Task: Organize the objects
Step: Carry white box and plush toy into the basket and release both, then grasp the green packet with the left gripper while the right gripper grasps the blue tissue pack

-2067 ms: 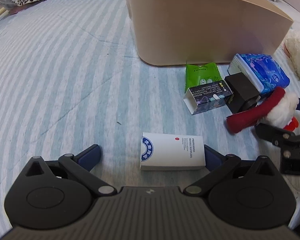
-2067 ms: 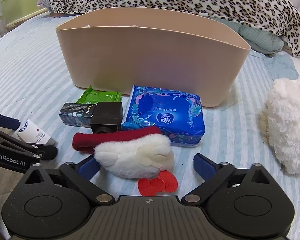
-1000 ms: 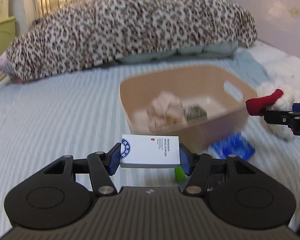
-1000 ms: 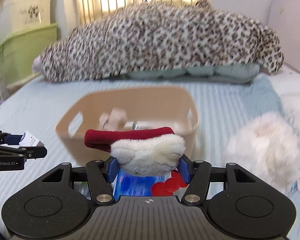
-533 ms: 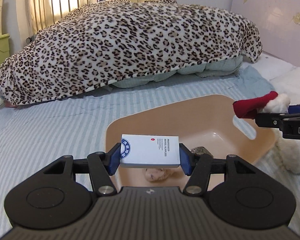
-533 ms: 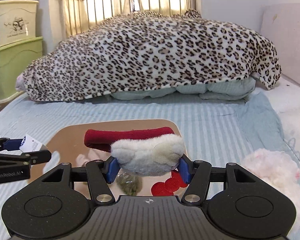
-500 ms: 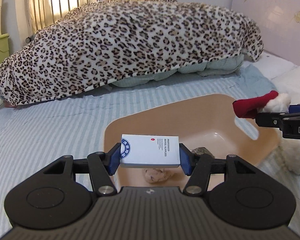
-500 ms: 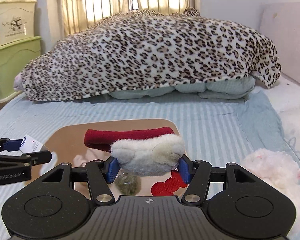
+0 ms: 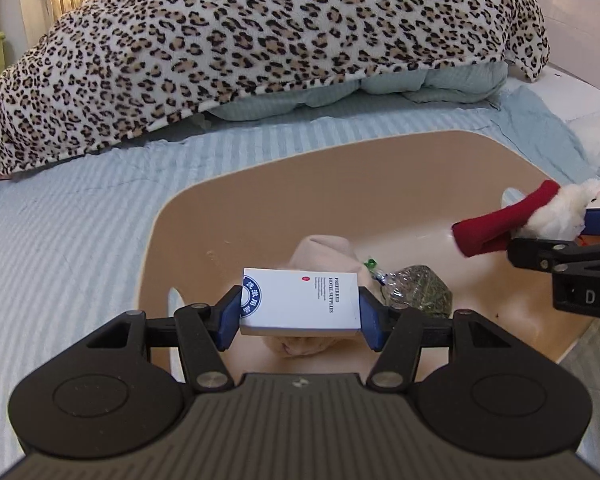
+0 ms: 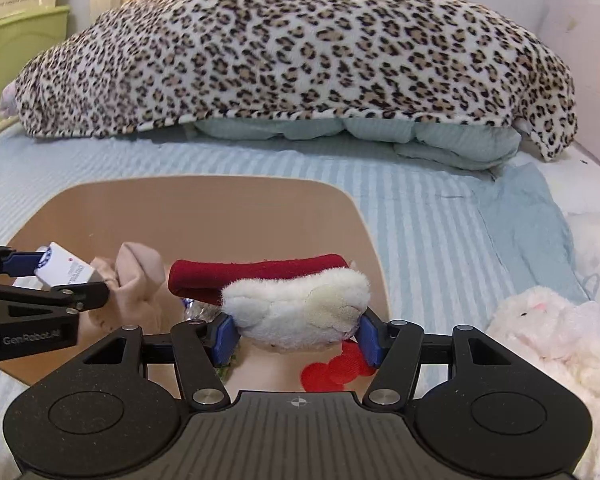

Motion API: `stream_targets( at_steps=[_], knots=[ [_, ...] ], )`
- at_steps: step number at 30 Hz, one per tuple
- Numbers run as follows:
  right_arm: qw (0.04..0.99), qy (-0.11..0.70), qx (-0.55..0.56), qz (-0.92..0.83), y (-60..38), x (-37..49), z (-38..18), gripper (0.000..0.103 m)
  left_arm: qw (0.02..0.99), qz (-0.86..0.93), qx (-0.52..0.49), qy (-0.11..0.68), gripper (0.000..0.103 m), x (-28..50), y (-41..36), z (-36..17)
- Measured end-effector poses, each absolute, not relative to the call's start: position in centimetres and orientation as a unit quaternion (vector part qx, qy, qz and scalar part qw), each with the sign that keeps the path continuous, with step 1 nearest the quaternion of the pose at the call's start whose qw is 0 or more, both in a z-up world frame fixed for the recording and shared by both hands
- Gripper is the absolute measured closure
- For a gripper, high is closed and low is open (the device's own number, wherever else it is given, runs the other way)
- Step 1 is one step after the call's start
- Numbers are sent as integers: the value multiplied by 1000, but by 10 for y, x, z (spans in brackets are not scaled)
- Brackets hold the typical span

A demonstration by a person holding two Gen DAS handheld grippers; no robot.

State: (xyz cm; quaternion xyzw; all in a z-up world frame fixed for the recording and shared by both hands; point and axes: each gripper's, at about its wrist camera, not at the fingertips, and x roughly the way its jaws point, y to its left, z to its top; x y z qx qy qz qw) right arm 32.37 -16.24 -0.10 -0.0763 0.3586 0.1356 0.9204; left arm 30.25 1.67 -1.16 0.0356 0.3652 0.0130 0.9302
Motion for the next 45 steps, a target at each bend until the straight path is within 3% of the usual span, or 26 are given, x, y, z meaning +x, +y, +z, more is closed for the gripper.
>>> stream_targets(
  at_steps=[1, 3, 5, 11, 14, 28, 45],
  knots=[
    [919, 361, -74, 137, -162, 324, 0, 42, 931, 15, 39, 364, 41, 301, 16, -11],
    [921, 357, -71, 136, -164, 321, 3, 36, 931, 20, 48, 360, 30, 298, 15, -6],
    [923, 355, -63, 137, -168, 318, 8, 27, 935, 32, 53, 349, 12, 293, 13, 2],
    [929, 338, -37, 146, -182, 296, 35, 6, 939, 38, 33, 339, 9, 273, 16, 21],
    [930, 331, -45, 153, -187, 281, 48, 0, 939, 34, 43, 340, 9, 259, 14, 26],
    [914, 366, -80, 158, -202, 217, 28, 0, 933, 35, 37, 357, 9, 193, 24, 27],
    [882, 434, -90, 158, -192, 206, -40, 0, 906, 28, 22, 423, 9, 188, 33, -36]
  ],
)
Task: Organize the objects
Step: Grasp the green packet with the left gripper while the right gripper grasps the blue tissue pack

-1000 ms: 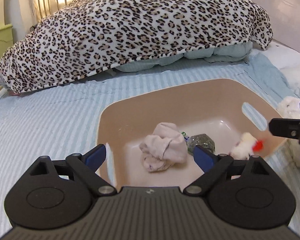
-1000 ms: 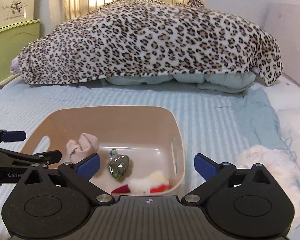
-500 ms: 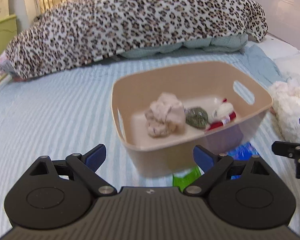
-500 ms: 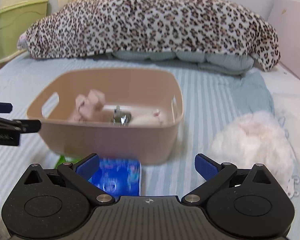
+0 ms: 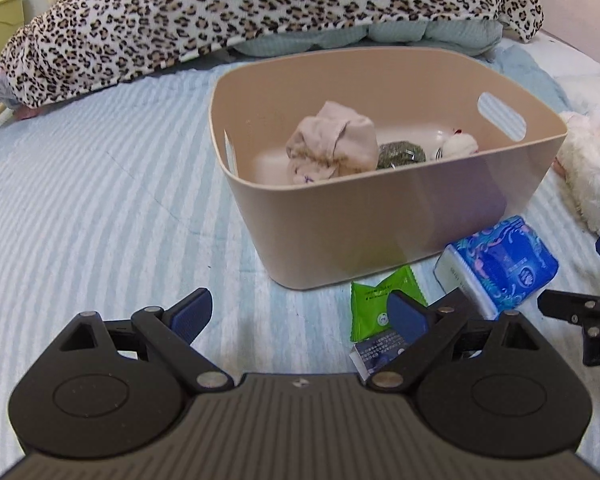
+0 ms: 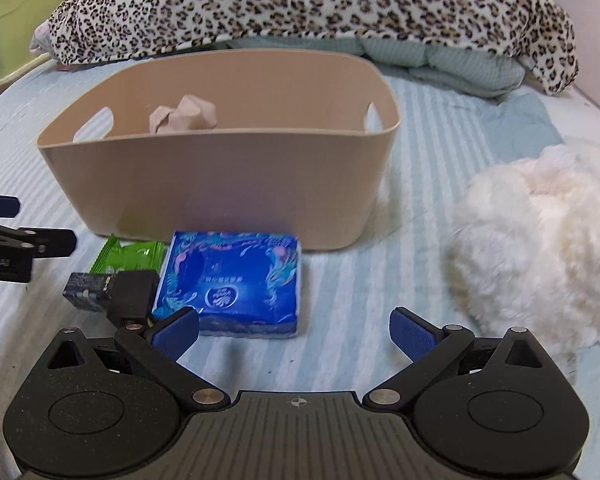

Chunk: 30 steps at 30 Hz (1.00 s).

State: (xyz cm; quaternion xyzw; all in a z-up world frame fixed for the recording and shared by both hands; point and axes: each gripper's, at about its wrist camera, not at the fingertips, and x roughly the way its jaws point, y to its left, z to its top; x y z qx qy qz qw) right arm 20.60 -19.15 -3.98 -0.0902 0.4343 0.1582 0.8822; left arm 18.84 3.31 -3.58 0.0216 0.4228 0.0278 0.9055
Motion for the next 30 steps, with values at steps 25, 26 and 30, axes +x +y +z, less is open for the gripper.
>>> stream_targets(
  at_steps=[25, 26, 30],
  knots=[
    [860, 475, -10, 183, -158, 234, -78, 0, 878, 9, -26, 478, 9, 223, 35, -73],
    [859, 477, -6, 185, -157, 235, -80, 0, 876, 6, -36, 482, 9, 224, 38, -75],
    [853, 486, 19, 191, -161, 238, -86, 0, 870, -11, -66, 488, 9, 228, 43, -81]
  ],
)
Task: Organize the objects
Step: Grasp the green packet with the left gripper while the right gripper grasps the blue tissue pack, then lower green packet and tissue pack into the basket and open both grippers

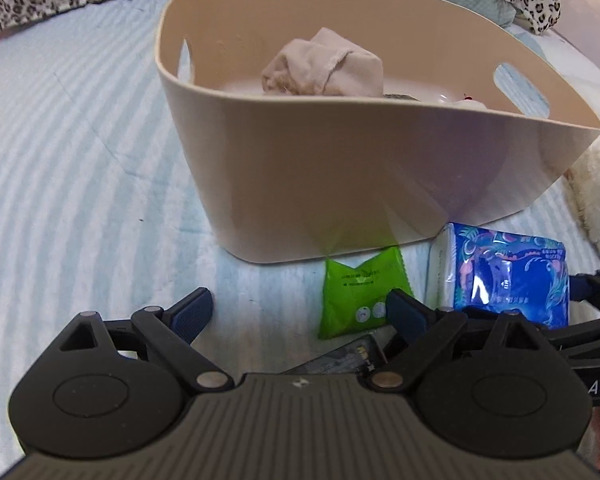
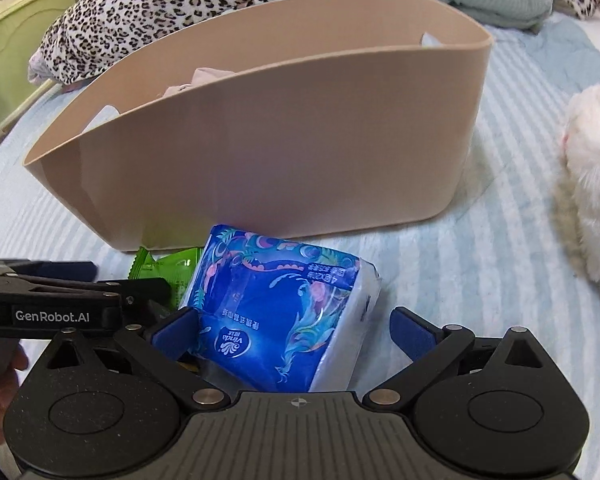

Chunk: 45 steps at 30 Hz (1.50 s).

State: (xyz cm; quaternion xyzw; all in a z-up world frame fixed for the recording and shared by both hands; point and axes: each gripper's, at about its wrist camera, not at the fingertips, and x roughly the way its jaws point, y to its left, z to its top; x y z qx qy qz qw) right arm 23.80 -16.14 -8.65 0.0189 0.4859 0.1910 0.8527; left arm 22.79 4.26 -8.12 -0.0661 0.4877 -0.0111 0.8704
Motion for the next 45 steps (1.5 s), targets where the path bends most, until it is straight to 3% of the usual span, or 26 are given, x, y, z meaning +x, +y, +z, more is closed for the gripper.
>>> stream_targets(
  at_steps=[3, 6, 10, 14, 20, 26, 45],
  knots=[
    [852, 486, 24, 196, -163, 237, -88, 0, 874, -26, -61, 481, 13, 227, 41, -81],
    [847, 485, 38, 214, -165, 236, -87, 19, 876, -48, -64, 475, 31, 226, 40, -78],
    [848, 480, 46, 220, -166, 232, -83, 35, 872, -78, -79, 476, 66, 225, 38, -75],
    [846, 479, 64, 226, -171, 232, -79, 48, 872, -87, -78, 476, 75, 221, 36, -72],
    [857, 456, 49, 234, -171, 223, -67, 67, 873, -87, -81, 472, 80, 214, 33, -65],
    [867, 437, 29, 239, -173, 209, -55, 75, 878, -85, -74, 466, 81, 204, 32, -55],
    [913, 338, 37, 224, -215, 188, 41, 77, 927, -59, -31, 368, 80, 168, 35, 34]
  ],
)
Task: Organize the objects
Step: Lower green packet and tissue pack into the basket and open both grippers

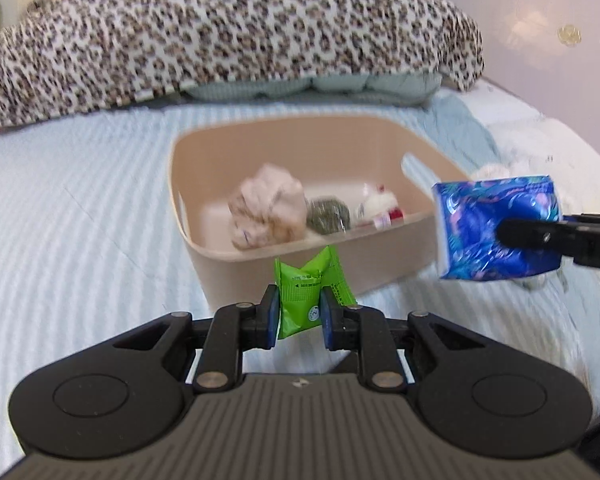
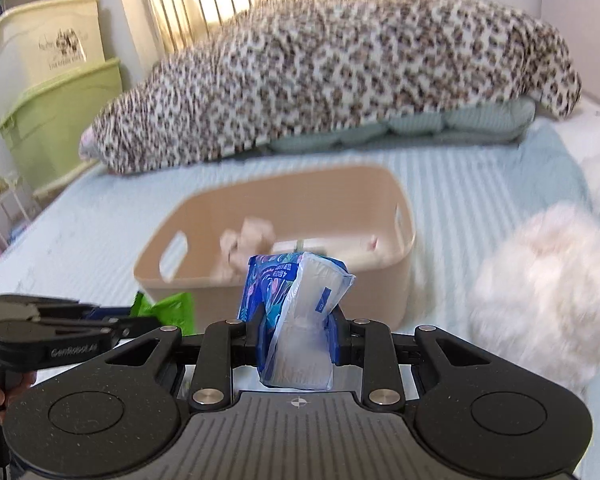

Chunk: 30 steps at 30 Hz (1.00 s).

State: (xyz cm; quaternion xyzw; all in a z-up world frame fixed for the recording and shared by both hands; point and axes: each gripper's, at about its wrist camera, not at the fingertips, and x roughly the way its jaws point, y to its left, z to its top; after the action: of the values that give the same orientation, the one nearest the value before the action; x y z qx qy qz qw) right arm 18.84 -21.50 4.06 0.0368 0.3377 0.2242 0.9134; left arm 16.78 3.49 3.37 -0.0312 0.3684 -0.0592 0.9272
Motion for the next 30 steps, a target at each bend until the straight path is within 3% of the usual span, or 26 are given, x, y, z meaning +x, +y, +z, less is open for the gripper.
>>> stream_targets(
  at_steps=[12, 21, 30],
  knots=[
    [933, 290, 63, 202, -212, 247, 75, 77, 949, -19, -7, 315, 80, 229, 46, 78],
    [928, 326, 37, 177, -184, 300, 36, 77, 932, 8, 11, 362, 80, 294, 37, 32],
    [912, 376, 16, 163, -174, 321, -9, 75, 918, 10, 7, 397, 79, 311, 27, -9]
  ],
)
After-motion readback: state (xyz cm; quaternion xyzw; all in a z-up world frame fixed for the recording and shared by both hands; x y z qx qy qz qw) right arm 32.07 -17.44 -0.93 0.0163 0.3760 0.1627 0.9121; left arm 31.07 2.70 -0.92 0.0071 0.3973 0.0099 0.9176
